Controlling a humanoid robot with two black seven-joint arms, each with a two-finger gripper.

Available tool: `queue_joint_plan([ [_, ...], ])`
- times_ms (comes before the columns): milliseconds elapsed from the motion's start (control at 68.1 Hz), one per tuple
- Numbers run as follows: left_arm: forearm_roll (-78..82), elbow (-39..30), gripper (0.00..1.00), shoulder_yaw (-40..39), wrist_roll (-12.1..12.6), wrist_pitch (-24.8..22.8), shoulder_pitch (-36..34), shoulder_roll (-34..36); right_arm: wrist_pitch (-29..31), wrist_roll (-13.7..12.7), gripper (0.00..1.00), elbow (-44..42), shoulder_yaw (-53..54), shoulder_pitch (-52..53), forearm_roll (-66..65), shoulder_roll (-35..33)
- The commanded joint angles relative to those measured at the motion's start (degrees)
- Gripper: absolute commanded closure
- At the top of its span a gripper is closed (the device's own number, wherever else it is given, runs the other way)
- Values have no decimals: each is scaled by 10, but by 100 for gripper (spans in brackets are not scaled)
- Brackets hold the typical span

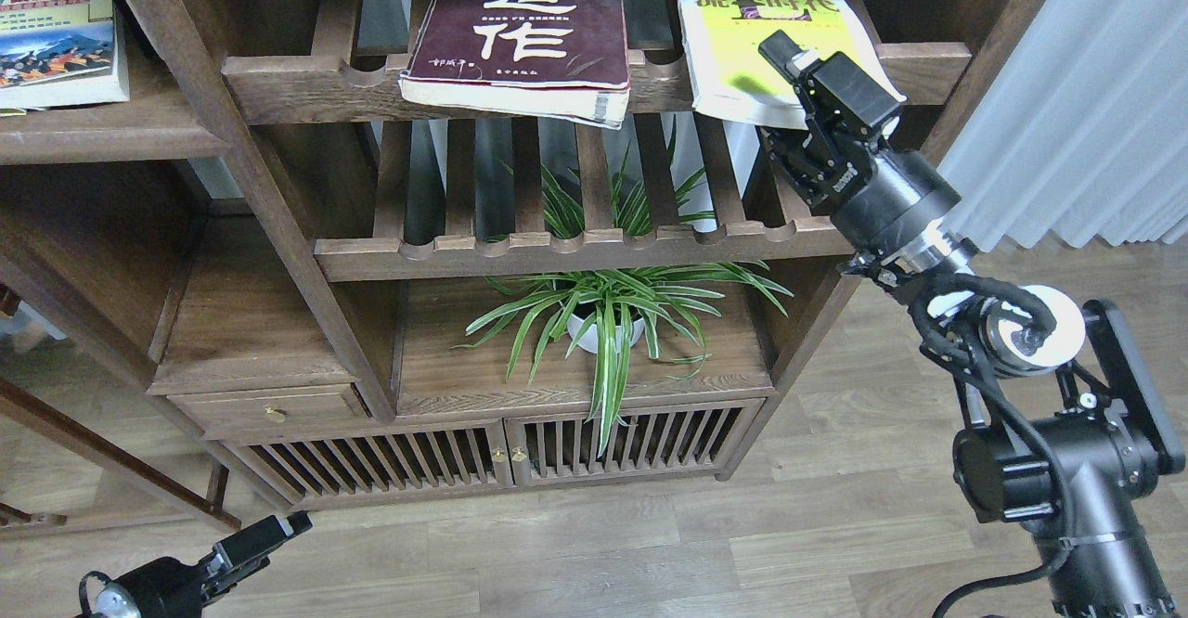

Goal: Organize books on shelf
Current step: 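Reach the right gripper up and grasp the yellow-green book, then pull the yellow-green book down toward the left gripper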

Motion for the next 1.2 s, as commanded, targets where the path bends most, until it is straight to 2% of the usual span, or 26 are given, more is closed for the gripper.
queue_joint_plan([
  [0,0,0,0,0,0,0,3,0,3,0,97,-3,20,-1,1,-2],
  [191,0,-1,0,0,0,0,4,0,29,0,97,-3,26,-1,13,-3],
  [205,0,-1,0,1,0,0,5,0,49,0,97,-2,25,-4,30,-4],
  [367,-1,-1,0,1,0,0,13,-6,125,0,97,5,21,-39,53,-5],
  [587,-1,0,0,2,-1,0,34,-18,266,0,97,35,0,-180,89,-11],
  [734,-2,0,0,2,-1,0,39,-34,266,0,97,39,-42,-281,123,-11],
  [866,-7,-1,0,2,-4,0,40,-61,266,0,97,38,-109,-373,129,-5],
  [881,-17,-4,0,0,-4,0,40,-76,266,0,97,35,-146,-399,129,-5],
  [1071,-67,-35,0,-7,-7,0,37,-120,266,0,98,1,-250,-416,110,-1],
  [1189,-90,-61,0,-4,-25,0,37,-132,266,0,98,-31,-271,-408,83,19],
])
